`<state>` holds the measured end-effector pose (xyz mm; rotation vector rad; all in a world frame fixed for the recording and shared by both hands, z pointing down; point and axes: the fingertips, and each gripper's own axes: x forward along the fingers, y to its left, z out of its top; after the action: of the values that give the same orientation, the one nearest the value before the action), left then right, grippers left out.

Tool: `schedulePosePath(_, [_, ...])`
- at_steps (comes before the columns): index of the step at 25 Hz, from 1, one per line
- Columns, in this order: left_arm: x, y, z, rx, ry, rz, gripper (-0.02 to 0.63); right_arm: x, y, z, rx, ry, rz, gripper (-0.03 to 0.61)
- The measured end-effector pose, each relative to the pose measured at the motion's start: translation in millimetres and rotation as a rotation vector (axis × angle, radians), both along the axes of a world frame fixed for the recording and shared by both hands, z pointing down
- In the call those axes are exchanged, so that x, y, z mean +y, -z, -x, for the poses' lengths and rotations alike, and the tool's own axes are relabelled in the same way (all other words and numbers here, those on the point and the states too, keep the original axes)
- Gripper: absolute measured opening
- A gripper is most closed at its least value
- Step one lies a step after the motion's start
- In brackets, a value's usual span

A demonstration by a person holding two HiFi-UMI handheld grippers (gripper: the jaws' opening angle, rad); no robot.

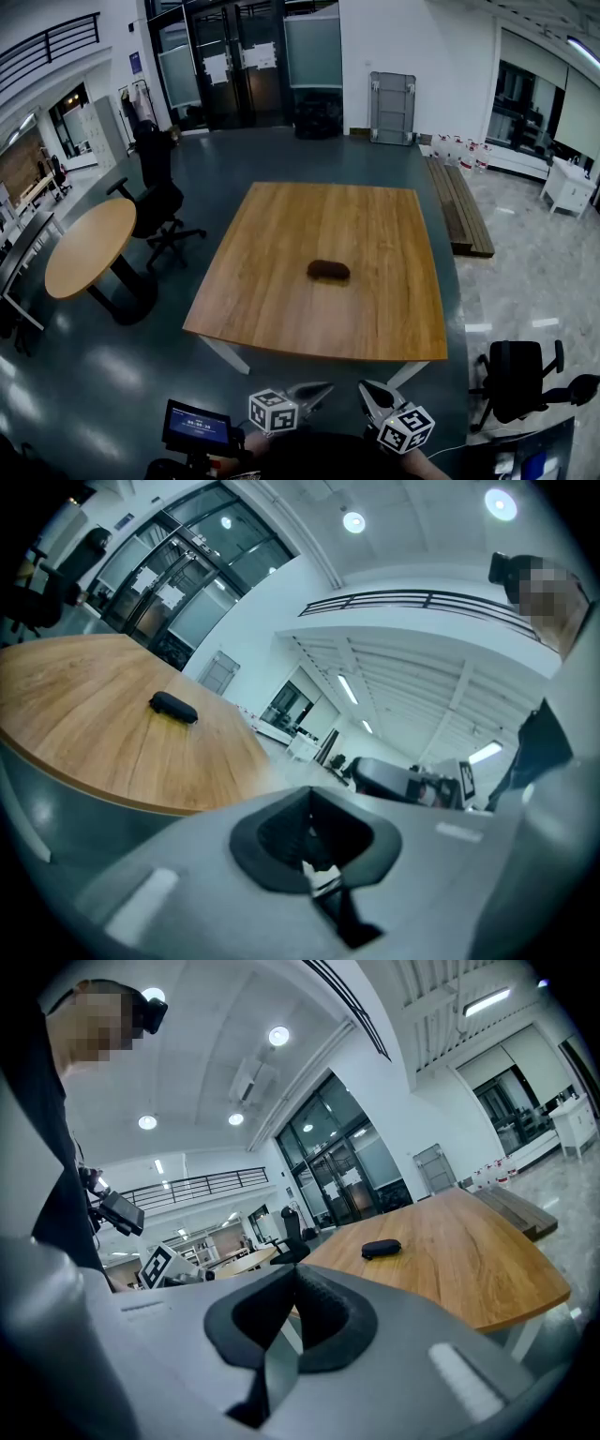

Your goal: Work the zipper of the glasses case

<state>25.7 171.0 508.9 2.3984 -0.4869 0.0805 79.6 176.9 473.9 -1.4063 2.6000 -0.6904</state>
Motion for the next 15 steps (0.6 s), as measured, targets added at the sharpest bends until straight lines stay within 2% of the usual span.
schedulePosePath(15, [7.5, 0.4, -8.0, -0.009, -0.024, -0.005, -0.002, 4.5, 0.7, -6.0, -0.003, -0.01, -0.004, 0.005])
